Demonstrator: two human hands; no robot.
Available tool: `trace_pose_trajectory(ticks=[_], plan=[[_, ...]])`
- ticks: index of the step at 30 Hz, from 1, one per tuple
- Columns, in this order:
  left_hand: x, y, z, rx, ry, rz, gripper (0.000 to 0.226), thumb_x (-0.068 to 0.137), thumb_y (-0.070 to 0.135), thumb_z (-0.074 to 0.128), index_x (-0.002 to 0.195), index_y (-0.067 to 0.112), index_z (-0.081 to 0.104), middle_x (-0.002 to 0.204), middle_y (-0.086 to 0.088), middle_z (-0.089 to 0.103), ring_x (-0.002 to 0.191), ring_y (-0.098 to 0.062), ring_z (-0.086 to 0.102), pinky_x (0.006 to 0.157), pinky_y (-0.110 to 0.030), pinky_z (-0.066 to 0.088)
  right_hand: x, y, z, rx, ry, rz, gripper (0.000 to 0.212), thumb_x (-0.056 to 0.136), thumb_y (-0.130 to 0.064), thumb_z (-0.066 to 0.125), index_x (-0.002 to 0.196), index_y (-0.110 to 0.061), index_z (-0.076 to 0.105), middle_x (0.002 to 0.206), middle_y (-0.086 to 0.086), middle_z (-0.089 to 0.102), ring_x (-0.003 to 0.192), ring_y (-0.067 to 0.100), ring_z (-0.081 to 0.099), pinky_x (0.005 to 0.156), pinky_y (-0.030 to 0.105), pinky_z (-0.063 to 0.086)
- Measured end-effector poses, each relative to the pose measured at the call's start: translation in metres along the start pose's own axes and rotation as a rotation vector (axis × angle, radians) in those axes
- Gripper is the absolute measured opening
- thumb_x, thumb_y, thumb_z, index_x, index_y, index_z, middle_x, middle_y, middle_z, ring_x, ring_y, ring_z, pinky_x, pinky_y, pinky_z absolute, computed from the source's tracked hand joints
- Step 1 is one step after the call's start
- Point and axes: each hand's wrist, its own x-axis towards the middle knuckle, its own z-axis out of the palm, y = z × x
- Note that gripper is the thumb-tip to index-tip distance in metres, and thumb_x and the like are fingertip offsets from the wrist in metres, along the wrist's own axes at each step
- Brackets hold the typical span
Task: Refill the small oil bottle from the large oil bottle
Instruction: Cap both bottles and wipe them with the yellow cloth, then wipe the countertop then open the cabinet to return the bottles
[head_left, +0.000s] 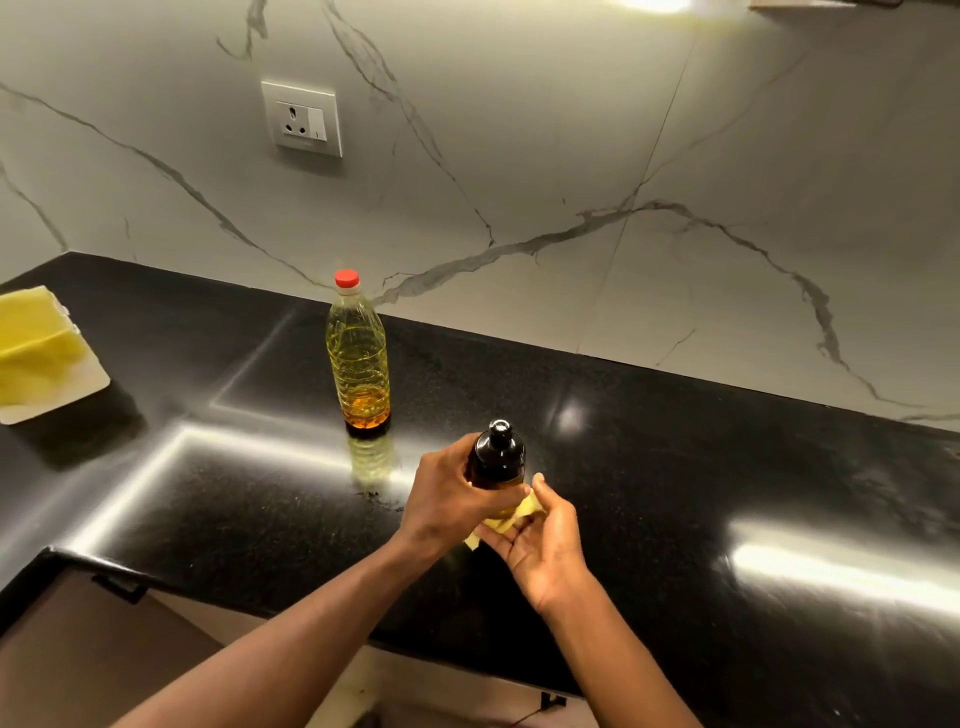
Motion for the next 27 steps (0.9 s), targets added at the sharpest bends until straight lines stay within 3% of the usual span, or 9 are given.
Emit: trace_pose_trajectory(ticks=[3, 6, 10, 16, 22, 27], plan=[[0.017, -0.005, -0.008, -0.013, 0.063, 0.0, 0.046, 0.066, 0.039, 0.098, 0.105, 0.03, 0.075, 0.094, 0.009, 0.079, 0.089, -0.008, 0.076, 0.081, -0.044, 0.063, 0.002, -0.003, -0.001, -0.064, 0.032, -0.044, 0.032, 0.102, -0.02, 0.067, 0.124, 0.004, 0.07, 0.104, 0.023, 0.078, 0.097, 0.036, 0.076, 0.075, 0.047, 0.068], [0.038, -0.01, -0.016, 0.017, 0.108, -0.002, 0.049, 0.065, 0.039, 0.098, 0.108, 0.03, 0.074, 0.094, 0.011, 0.078, 0.089, -0.005, 0.075, 0.081, -0.04, 0.064, 0.008, -0.012, 0.001, -0.084, 0.088, -0.102, 0.032, 0.095, -0.002, 0.071, 0.125, 0.01, 0.067, 0.106, 0.025, 0.076, 0.093, 0.033, 0.076, 0.061, 0.04, 0.068], [0.071, -0.024, -0.027, 0.071, 0.121, -0.041, 0.056, 0.065, 0.052, 0.095, 0.111, 0.031, 0.071, 0.097, 0.012, 0.076, 0.091, -0.003, 0.073, 0.083, -0.036, 0.064, 0.02, -0.026, 0.008, -0.099, 0.115, -0.212, 0.031, 0.093, 0.005, 0.07, 0.123, 0.009, 0.067, 0.106, 0.022, 0.073, 0.086, 0.025, 0.075, 0.062, 0.034, 0.066], [0.105, -0.06, -0.036, 0.159, 0.125, -0.119, 0.064, 0.059, 0.056, 0.094, 0.113, 0.028, 0.072, 0.098, 0.013, 0.076, 0.093, -0.004, 0.073, 0.087, -0.037, 0.063, 0.031, -0.027, 0.016, -0.106, 0.101, -0.265, 0.03, 0.094, 0.002, 0.071, 0.123, 0.005, 0.067, 0.112, 0.023, 0.075, 0.098, 0.029, 0.075, 0.081, 0.044, 0.064], [0.115, -0.087, -0.037, 0.207, 0.066, -0.148, 0.067, 0.06, 0.051, 0.096, 0.117, 0.027, 0.072, 0.104, 0.013, 0.077, 0.098, -0.004, 0.073, 0.091, -0.036, 0.062, 0.042, -0.015, 0.019, -0.079, 0.174, -0.3, 0.013, 0.102, -0.008, 0.065, 0.113, -0.002, 0.07, 0.106, 0.022, 0.074, 0.094, 0.035, 0.075, 0.07, 0.055, 0.066], [0.117, -0.099, -0.036, 0.194, 0.047, -0.159, 0.066, 0.059, 0.055, 0.093, 0.116, 0.028, 0.072, 0.102, 0.013, 0.077, 0.097, -0.004, 0.073, 0.09, -0.037, 0.062, 0.044, -0.004, 0.021, -0.106, 0.233, -0.317, 0.014, 0.108, -0.016, 0.057, 0.105, -0.01, 0.069, 0.108, 0.022, 0.071, 0.095, 0.038, 0.072, 0.06, 0.049, 0.064]])
